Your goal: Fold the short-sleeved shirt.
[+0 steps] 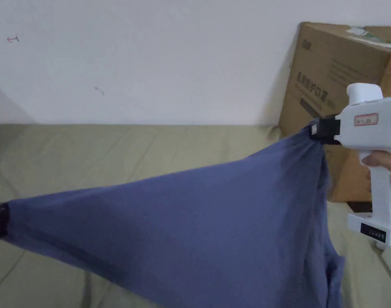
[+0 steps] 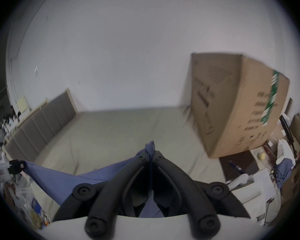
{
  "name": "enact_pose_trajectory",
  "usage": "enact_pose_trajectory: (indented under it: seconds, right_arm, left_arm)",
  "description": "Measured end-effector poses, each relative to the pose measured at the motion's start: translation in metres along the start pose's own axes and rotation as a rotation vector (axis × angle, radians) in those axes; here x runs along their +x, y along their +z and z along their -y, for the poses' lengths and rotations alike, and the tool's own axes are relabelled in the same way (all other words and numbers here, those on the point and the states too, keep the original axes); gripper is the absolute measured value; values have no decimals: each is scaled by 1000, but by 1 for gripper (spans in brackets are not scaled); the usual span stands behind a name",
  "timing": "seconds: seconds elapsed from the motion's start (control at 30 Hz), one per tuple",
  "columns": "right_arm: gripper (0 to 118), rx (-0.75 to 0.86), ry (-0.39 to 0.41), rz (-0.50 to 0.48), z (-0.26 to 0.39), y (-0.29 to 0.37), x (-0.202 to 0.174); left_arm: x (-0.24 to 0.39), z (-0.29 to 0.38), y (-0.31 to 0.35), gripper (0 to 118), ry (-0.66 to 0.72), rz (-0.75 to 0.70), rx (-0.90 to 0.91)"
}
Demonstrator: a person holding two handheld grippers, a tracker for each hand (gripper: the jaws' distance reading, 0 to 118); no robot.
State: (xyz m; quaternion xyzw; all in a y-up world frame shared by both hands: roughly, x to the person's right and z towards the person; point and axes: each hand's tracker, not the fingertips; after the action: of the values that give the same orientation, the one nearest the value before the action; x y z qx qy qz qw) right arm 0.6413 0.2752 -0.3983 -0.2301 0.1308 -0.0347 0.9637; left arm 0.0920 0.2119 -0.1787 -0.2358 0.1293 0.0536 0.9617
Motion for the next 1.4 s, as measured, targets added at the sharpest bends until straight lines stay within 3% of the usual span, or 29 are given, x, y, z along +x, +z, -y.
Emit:
enact_pose_trajectory:
  seconds: [0.3, 0.47, 0.57, 0.67, 0.8, 0.93, 1.0, 1.07, 1.17, 1.23, 1.4]
  right_arm:
    - [2, 203, 20, 93, -92, 109, 24]
    - [2, 275, -19, 72, -142, 140, 32]
    - [2, 287, -92, 39, -167, 144, 34]
    - [2, 305, -89, 20, -184, 148, 26]
    - [2, 334, -164, -43, -206, 148, 24]
    - [2, 343, -151, -26, -225, 125, 16]
    - [2, 329, -120, -12, -230, 109, 8]
    - [2, 313, -41, 21, -228, 101, -4]
    - [2, 324, -43, 24, -240, 82, -13]
    - [2, 338, -23, 52, -254, 62, -18]
    - [2, 353, -14, 59, -283, 26, -28]
  left_arm:
    - [55, -153, 29, 3, -87, -9, 262]
    - [67, -224, 50, 3, -56, -2, 338]
    - [60, -266, 48, 3, -49, -8, 367]
    - [60, -294, 48, 3, -49, -20, 383]
    - [63, -308, 53, 3, -83, -52, 393]
    - [63, -331, 34, 3, -34, -53, 393]
    - [70, -334, 24, 3, -77, -88, 387]
    - [69, -343, 10, 3, -82, -91, 387]
    - [67, -367, -17, 3, -6, -63, 367]
    - [60, -384, -38, 3, -76, -75, 352]
    - [59, -414, -72, 3, -89, -124, 395]
